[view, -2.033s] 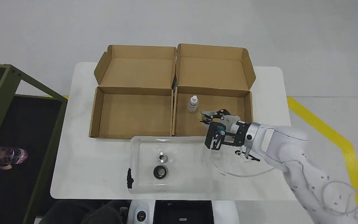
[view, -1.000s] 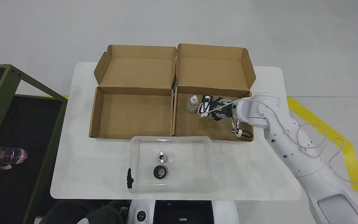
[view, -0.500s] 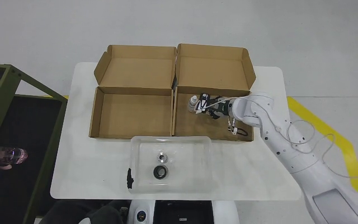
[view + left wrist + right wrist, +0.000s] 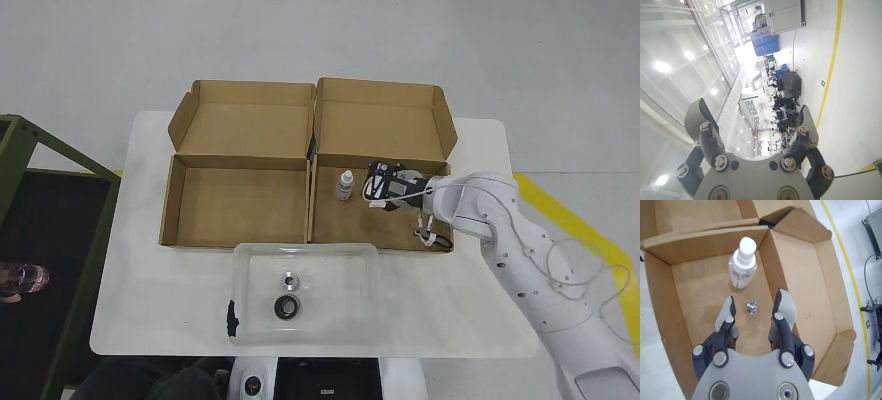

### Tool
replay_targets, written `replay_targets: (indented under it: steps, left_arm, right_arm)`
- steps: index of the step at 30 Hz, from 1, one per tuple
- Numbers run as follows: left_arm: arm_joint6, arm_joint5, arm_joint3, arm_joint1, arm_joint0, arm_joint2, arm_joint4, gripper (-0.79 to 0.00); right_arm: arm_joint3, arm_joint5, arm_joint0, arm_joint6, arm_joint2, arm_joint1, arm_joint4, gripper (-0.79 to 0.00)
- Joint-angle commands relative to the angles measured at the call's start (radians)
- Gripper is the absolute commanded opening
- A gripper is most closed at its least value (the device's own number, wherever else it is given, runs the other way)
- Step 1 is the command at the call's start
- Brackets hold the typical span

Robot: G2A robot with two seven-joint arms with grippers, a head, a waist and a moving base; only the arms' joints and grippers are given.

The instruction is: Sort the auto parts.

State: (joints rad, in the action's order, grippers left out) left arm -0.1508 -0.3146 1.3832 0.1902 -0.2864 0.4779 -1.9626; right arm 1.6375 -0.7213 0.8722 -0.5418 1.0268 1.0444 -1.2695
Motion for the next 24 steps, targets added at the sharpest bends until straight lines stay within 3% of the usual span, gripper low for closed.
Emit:
replay_targets:
  steps: [1, 7, 12, 24]
  left_arm:
    - [0.0, 0.0, 0.0, 0.0, 0.0, 0.0, 0.0, 0.0]
    - [0.0, 0.0, 0.0, 0.0, 0.0, 0.0, 0.0, 0.0]
    - [0.0, 0.0, 0.0, 0.0, 0.0, 0.0, 0.0, 0.0]
    - [0.0, 0.0, 0.0, 0.0, 0.0, 0.0, 0.0, 0.0]
  right_arm:
    - [0.055, 0.006, 0.045, 0.002, 0.033, -0.009, -0.001, -0.397]
    - [0.177, -0.002, 0.168, 0.029, 0.082, -0.026, 0.02, -0.4]
    - [0.265, -0.045, 0.235, 0.068, 0.067, -0.031, 0.022, -0.332]
    - [0.345, -0.075, 0.237, 0.135, -0.053, -0.015, -0.021, -0.394]
